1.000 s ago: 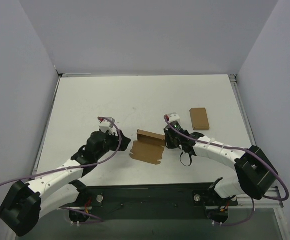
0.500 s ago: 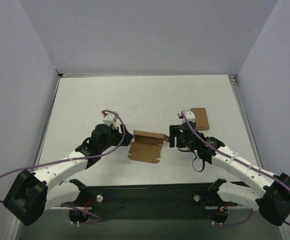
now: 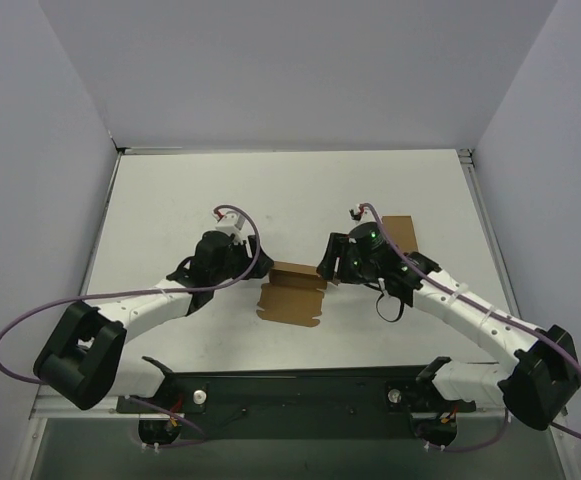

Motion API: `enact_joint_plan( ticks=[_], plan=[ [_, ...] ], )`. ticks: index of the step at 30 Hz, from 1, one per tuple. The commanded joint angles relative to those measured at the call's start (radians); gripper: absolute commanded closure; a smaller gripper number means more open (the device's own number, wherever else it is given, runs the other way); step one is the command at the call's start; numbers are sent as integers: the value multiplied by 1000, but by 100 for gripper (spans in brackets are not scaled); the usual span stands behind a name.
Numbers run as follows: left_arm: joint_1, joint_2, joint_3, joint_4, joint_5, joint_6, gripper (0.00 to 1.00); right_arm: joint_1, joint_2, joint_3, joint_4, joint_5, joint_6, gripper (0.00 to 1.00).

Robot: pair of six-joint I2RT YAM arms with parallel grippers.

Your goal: Fold the paper box

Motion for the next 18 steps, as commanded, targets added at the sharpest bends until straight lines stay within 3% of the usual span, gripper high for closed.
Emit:
enact_joint_plan(
  ticks=[1,18],
  plan=[
    [10,34,37,85,52,-19,29,-11,65,53,16,-69,54,45],
    [24,97,24,145,86,-33,43,-28,205,96,54,-87,31,49]
  ],
)
